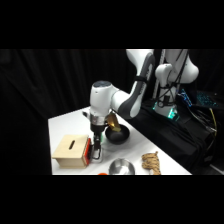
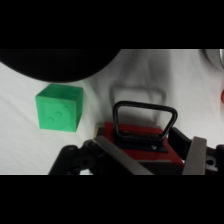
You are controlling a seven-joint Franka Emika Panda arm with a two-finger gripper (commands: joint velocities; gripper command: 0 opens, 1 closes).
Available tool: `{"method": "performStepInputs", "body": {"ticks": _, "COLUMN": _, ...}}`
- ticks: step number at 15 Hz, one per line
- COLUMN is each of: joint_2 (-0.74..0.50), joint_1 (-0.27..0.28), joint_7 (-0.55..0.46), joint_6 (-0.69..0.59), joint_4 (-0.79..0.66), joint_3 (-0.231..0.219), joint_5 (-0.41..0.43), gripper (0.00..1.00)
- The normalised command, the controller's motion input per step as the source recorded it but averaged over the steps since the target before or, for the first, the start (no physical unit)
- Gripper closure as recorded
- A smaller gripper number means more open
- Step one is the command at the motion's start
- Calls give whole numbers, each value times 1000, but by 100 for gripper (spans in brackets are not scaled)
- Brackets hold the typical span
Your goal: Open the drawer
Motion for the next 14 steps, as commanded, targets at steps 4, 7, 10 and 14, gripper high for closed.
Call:
{"method": "performStepInputs", "body": {"ticks": 4, "joint_2": 106, "joint_1": 168, "joint_7": 60, "joint_6": 343, "joint_4": -68, "joint_3": -174, "joint_5": 120, "gripper": 0}}
{"method": "performStepInputs", "body": {"ticks": 7, "joint_2": 143, "joint_1": 176, "joint_7": 9, "joint_6": 309, "joint_4": 1, "joint_3": -152, "joint_5": 171, "gripper": 0}}
{"method": "performStepInputs", "body": {"ticks": 10, "joint_2": 102, "joint_1": 173, "joint_7": -37, "joint_6": 228, "joint_4": 6, "joint_3": -131, "joint_5": 201, "gripper": 0}}
{"method": "performStepInputs", "body": {"ticks": 14, "joint_2": -67, "joint_1": 213, "joint_7": -53, "joint_6": 188, "joint_4": -170, "joint_3": -158, "joint_5": 169, "gripper": 0}}
